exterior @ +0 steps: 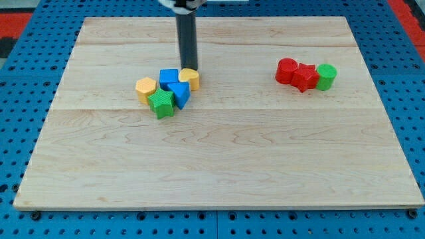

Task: Push the yellow heart to the right of the blue triangle

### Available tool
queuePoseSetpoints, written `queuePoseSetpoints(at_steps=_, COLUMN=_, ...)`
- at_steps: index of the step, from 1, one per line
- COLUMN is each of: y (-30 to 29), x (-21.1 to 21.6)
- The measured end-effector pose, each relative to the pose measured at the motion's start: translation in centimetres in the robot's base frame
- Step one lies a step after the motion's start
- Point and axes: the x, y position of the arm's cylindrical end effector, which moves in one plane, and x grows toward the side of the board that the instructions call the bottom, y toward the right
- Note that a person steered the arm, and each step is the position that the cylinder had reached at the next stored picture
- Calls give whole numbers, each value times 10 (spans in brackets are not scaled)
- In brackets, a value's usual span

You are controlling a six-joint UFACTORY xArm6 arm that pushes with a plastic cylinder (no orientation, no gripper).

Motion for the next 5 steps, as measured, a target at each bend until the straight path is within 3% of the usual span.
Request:
queuePoseSetpoints(at_steps=1, y=-24, x=55)
queuePoseSetpoints(at_steps=3, y=-68, x=112)
queuePoseSetpoints(at_steps=4, y=-66, x=59)
queuePoseSetpoints(at_steps=5, y=-52, x=34)
